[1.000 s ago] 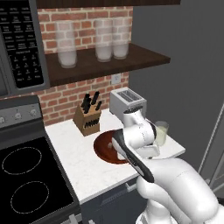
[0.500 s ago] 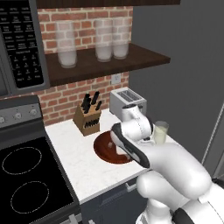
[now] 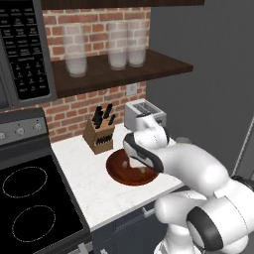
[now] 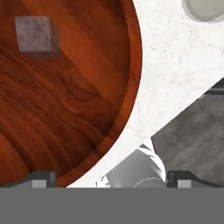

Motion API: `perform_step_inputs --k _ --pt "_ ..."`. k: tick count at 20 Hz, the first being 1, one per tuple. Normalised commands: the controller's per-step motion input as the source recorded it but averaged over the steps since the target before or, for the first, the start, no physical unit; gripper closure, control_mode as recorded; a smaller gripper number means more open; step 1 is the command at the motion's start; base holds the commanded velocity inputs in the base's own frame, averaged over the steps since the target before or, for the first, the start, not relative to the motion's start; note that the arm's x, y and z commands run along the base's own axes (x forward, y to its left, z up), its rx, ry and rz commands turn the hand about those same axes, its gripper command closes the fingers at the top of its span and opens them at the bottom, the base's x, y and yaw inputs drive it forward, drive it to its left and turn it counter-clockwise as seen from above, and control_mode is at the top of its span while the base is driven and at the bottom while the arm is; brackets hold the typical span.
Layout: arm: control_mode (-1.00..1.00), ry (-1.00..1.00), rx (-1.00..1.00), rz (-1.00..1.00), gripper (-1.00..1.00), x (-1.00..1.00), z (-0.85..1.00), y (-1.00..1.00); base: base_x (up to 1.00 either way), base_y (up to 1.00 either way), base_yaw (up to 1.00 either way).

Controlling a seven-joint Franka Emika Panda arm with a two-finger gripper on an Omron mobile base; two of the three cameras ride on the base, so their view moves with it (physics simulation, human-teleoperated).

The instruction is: Grab a lemon wedge from the fridge and one ice cube from the ice bowl, and put them in the glass of lemonade.

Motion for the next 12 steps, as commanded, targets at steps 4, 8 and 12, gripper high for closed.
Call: perform_step_inputs --k 4,8,12 --pt "-1.0 0.0 0.0 0.0 -1.0 0.44 0.0 0.0 0.0 0.0 0.0" --pt "-1.0 0.0 -0.01 0.0 -1.0 0.46 0.0 0.06 0.0 0.0 0.0" --pt "-1.0 0.0 -0.02 0.0 -1.0 0.49 -0.1 0.21 0.0 0.0 0.0"
